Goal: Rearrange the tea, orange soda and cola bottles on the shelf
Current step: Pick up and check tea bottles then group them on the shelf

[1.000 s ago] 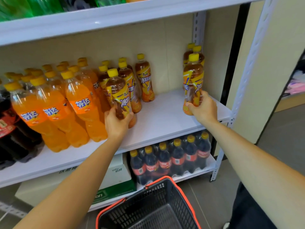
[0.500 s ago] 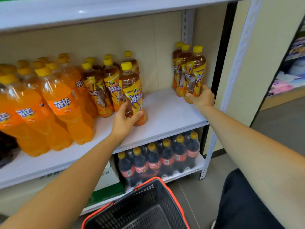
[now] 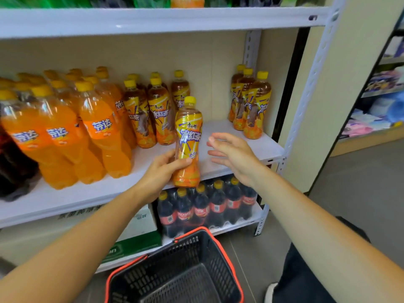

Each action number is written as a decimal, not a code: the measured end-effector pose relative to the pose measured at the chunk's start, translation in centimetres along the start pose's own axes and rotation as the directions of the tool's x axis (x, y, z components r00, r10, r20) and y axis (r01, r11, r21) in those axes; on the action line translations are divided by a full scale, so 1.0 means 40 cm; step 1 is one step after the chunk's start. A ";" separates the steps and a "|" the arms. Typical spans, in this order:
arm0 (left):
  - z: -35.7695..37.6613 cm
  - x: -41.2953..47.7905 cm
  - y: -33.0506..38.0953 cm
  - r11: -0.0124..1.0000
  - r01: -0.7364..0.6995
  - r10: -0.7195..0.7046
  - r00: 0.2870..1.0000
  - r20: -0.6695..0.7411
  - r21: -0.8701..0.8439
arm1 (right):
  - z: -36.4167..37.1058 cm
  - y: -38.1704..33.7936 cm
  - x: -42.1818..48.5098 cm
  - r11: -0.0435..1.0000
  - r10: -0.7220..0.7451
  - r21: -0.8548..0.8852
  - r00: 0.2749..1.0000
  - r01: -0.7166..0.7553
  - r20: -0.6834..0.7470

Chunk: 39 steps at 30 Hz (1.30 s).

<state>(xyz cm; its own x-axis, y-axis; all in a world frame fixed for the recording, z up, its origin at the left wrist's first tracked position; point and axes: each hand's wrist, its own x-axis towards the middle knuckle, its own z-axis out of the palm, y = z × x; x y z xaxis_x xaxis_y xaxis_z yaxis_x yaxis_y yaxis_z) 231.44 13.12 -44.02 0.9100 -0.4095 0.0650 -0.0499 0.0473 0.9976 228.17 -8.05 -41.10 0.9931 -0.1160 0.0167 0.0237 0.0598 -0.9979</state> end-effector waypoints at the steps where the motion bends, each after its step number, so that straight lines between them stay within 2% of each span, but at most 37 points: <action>1: 0.001 -0.020 -0.001 1.000 0.011 -0.011 1.000 0.014 -0.014 | 0.018 -0.003 -0.008 1.000 -0.002 0.021 1.000 0.002 0.029; 7: -0.008 -0.102 -0.007 0.979 0.143 -0.121 0.981 0.151 -0.143 | 0.076 0.016 -0.030 0.957 0.003 0.287 0.992 -0.039 0.126; 10: -0.012 -0.117 -0.017 0.965 0.186 -0.155 0.973 0.170 -0.183 | 0.070 0.023 -0.032 0.953 -0.026 0.303 0.987 -0.024 0.160; 14: -0.017 -0.130 -0.033 0.947 0.220 -0.186 0.970 0.157 -0.235 | 0.058 0.044 -0.032 0.948 -0.046 0.320 0.992 0.005 0.121; 18: -0.042 -0.144 -0.049 0.945 0.185 -0.153 0.979 0.134 -0.270 | 0.043 0.062 -0.031 0.929 -0.011 0.371 1.000 0.007 0.009; 21: -0.043 -0.147 -0.056 0.960 0.127 -0.118 0.992 0.049 -0.249 | 0.032 0.067 -0.032 0.916 0.009 0.400 0.999 0.009 -0.045; 26: -0.038 -0.143 -0.047 0.929 0.037 -0.066 0.996 -0.067 -0.369 | -0.002 0.057 -0.032 0.869 0.002 0.494 1.000 -0.015 0.028; 33: -0.051 -0.134 -0.025 0.902 0.053 -0.096 0.992 -0.081 -0.428 | -0.047 0.036 -0.030 0.865 -0.056 0.501 0.992 -0.010 0.117; 39: -0.080 -0.132 -0.018 0.902 -0.063 0.036 0.997 -0.071 -0.428 | -0.040 0.042 -0.042 0.898 -0.037 0.440 0.999 0.033 0.001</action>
<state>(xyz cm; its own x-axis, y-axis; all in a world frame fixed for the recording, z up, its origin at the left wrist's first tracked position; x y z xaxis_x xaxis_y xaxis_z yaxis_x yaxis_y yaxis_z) 227.98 18.16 -45.14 0.9346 -0.3416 0.0988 0.0740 0.4585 0.8856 226.35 -9.34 -42.92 0.9917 -0.1170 0.0535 0.1042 0.4859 -0.8678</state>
